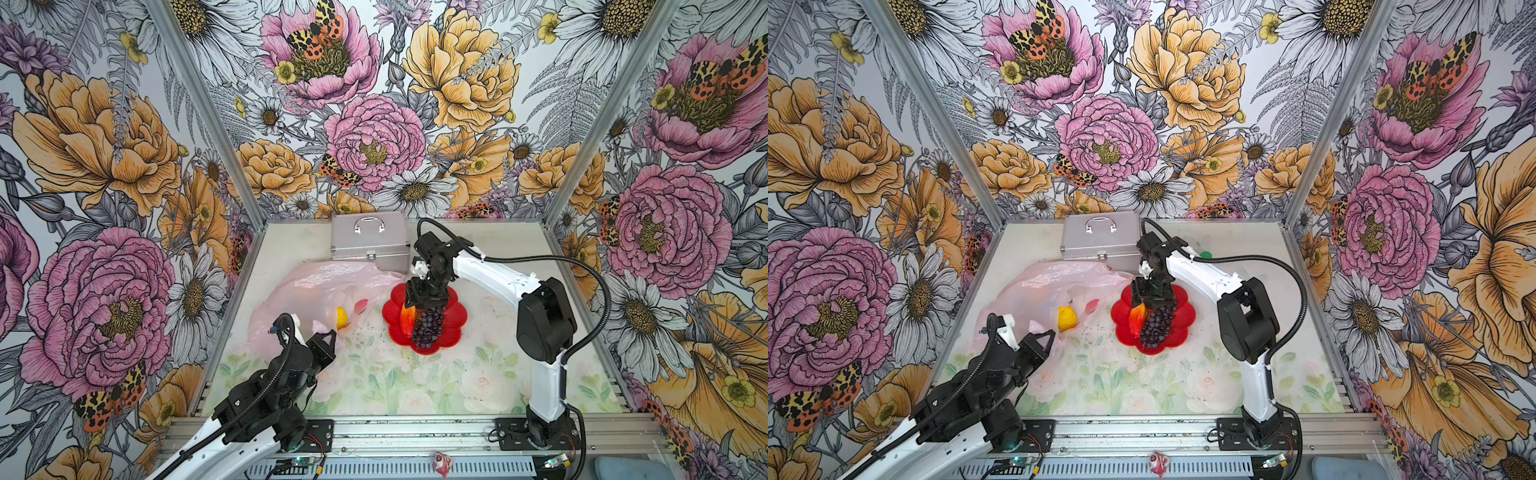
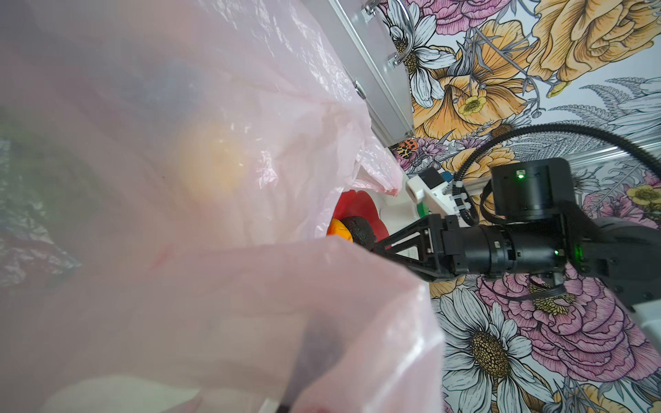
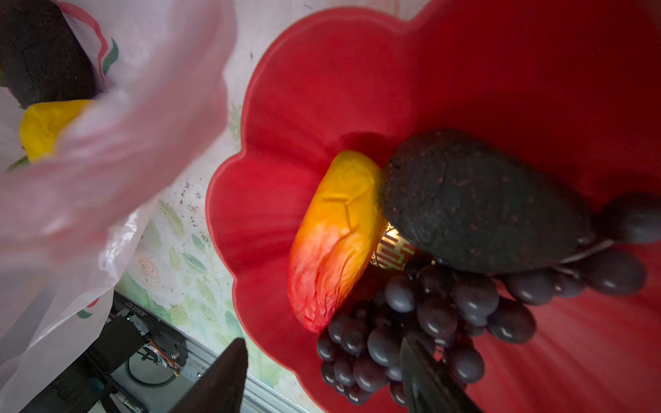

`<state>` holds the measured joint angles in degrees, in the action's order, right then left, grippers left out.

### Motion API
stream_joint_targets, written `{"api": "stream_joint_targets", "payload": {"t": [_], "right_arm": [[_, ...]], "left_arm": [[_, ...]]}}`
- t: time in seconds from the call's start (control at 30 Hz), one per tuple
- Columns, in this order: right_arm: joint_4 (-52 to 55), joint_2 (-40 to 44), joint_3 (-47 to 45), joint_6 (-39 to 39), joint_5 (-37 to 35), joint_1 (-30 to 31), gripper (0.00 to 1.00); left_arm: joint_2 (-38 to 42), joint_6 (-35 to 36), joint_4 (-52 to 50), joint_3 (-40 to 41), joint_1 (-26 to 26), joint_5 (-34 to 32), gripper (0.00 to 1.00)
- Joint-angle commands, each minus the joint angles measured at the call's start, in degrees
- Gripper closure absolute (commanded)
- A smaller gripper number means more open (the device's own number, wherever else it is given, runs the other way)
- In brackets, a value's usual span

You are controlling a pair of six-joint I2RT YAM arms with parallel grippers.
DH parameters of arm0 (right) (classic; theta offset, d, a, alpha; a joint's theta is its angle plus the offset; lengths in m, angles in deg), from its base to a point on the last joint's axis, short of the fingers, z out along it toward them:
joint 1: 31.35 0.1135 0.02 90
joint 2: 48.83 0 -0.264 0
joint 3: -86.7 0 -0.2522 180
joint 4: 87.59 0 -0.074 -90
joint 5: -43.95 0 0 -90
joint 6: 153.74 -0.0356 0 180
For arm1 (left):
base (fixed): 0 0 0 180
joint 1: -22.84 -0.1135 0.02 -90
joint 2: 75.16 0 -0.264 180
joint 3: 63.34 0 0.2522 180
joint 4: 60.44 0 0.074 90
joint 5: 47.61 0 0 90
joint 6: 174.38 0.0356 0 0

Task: Place the fruits into the plastic bag
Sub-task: Pick up the fruit from the plate.

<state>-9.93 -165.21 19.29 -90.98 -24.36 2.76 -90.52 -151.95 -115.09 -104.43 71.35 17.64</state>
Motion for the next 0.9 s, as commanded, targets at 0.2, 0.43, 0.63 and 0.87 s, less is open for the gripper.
{"api": "stream_joint_targets", "payload": {"t": [0.2,0.43,0.63,0.87], "right_arm": [[-0.3,-6.3,4.7,1.7,0.7,0.7,0.31],[-0.3,-8.9,4.8,1.8,0.8,0.8,0.31],[-0.3,-11.0,5.0,1.7,1.0,0.9,0.29],[-0.4,-13.2,6.0,1.9,1.2,1.4,0.28]], "left_arm": [[1.5,-0.6,-1.2,0.8,-0.6,-0.7,1.00],[1.8,-1.2,-1.4,1.4,-1.3,-0.5,1.00],[1.7,-1.2,-1.5,1.7,-2.0,0.2,1.00],[1.5,-0.9,-1.4,1.5,-2.7,0.9,1.00]]}}
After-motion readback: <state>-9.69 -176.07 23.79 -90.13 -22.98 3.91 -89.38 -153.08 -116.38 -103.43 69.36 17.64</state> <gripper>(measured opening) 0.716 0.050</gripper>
